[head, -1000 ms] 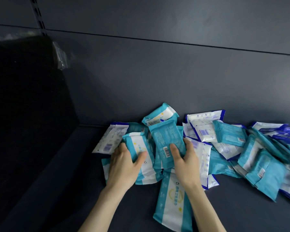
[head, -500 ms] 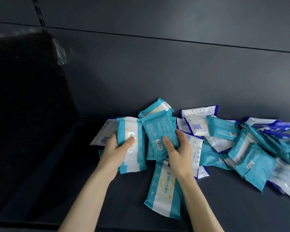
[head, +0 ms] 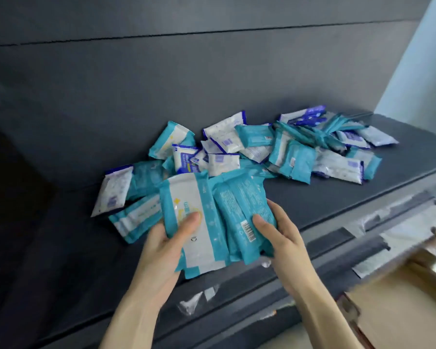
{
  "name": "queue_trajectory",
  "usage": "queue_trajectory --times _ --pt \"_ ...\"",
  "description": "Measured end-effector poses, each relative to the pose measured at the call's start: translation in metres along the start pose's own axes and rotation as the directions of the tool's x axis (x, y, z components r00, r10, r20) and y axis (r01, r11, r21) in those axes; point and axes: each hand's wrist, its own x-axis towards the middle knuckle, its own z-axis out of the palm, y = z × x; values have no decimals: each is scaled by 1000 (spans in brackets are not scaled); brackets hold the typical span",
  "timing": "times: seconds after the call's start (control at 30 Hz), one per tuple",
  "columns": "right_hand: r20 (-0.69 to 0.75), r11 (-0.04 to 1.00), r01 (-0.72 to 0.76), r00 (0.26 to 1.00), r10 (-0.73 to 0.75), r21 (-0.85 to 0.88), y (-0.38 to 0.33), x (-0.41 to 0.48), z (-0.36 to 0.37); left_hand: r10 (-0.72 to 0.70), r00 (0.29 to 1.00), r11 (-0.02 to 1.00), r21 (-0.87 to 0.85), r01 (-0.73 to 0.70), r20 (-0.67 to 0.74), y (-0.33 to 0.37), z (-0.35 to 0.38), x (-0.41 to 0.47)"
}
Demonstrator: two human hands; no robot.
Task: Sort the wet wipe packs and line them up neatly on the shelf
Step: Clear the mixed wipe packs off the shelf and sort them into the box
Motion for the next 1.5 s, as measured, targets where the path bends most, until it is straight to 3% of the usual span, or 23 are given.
queue_trajectory --times 0.2,0.37,0.63,1.03,1.23,1.5 --pt "-277 996 16 960 -41 -91 10 -109 -50 -237 948 971 64 228 213 -61 40 -45" --pt "-508 994 -88 860 41 -68 -1 -184 -108 -306 859 937 289 196 410 -108 94 -77" --pt "-785 992 -128 614 87 9 -13 -286 -211 -484 653 866 426 262 583 -196 208 -148" --pt "-924 991 -125 381 14 -37 1 -383 -405 -664 476 743 580 335 576 -332 368 -218" --pt "-955 983 -184 294 41 -14 16 -367 -508 -704 506 678 684 269 499 -409 450 -190" --pt "-971 946 -295 154 185 133 53 -316 -653 -820 428 510 826 242 381 -546 562 -132"
